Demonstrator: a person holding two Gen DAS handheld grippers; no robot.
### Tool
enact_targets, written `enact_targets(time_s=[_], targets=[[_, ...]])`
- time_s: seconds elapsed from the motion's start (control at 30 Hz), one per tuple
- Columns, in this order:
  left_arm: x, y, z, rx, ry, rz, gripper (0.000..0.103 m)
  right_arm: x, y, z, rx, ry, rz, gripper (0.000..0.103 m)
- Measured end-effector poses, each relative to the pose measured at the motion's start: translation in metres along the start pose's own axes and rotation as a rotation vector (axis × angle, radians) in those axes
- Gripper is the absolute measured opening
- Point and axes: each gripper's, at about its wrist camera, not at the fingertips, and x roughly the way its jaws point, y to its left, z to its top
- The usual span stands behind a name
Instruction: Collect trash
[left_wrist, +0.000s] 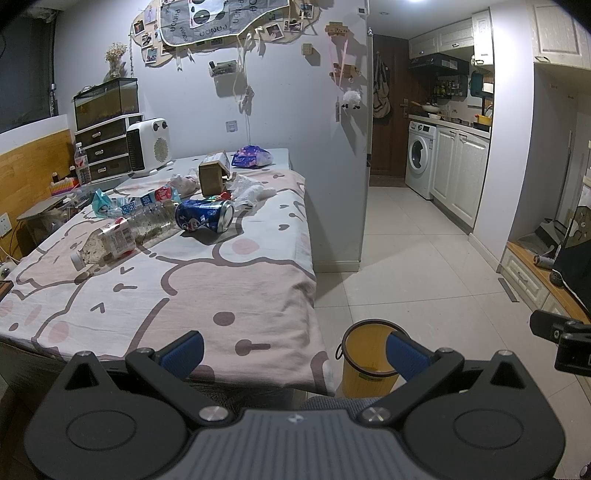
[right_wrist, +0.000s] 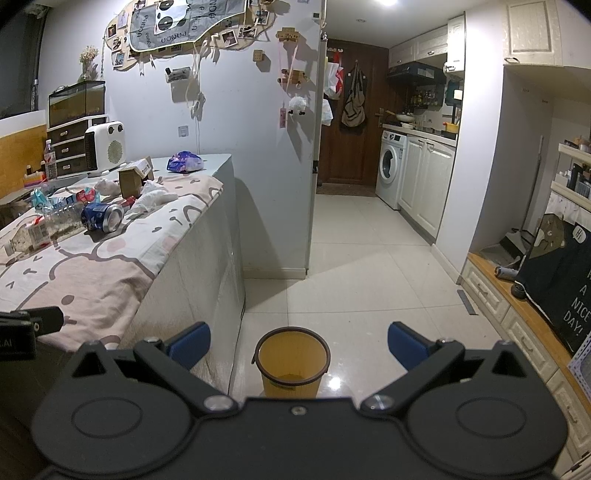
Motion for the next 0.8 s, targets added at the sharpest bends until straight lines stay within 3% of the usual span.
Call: enact_targets(time_s=[0.8], targets=[[0.0001, 0.0000, 0.0000, -0.001, 0.001, 0.000, 0.103, -0.0004, -0.0027, -0.0018, 0.000, 0.004, -0.002, 0.103]])
